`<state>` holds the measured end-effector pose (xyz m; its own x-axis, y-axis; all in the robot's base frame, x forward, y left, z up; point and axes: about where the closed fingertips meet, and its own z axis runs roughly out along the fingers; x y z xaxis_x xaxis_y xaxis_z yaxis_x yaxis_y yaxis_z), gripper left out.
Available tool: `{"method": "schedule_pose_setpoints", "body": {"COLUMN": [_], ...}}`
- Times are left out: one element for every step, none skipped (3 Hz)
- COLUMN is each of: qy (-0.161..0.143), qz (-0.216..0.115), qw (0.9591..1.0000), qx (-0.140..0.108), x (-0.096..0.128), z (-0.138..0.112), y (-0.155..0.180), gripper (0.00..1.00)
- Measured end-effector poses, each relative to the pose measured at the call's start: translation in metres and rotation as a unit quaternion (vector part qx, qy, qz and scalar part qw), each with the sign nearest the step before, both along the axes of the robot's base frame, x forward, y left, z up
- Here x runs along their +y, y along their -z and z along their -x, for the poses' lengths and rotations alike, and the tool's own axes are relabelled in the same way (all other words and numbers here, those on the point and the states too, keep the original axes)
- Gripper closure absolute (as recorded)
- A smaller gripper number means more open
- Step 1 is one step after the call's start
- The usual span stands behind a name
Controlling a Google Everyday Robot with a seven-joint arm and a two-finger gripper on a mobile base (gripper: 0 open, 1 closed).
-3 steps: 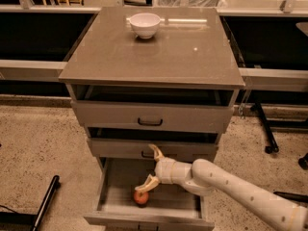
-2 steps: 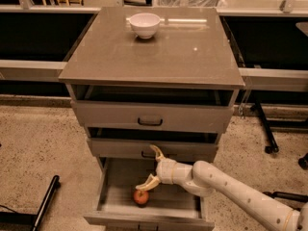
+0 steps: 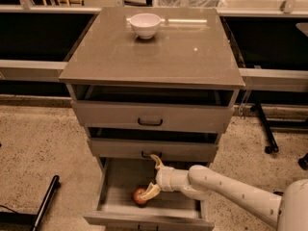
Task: Pick apple from bottom drawer and place on counter
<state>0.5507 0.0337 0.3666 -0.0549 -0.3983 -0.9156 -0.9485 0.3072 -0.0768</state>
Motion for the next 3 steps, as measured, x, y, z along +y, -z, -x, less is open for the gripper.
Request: {"method": "schedule_pose_setpoints", "body": {"qy": [0.000,-0.001,-0.006], "qz": [0.000,-0.007,-0.073], "qw": [1.0000,0.9999,0.9955], "qx": [0.000,-0.010,-0.060], "x": [0.000,-0.001,-0.010], "z": [0.000,-0.002,-0.007], "y": [-0.006,-0.012,-0.005], "gripper": [0.00,0.26,0.28]}}
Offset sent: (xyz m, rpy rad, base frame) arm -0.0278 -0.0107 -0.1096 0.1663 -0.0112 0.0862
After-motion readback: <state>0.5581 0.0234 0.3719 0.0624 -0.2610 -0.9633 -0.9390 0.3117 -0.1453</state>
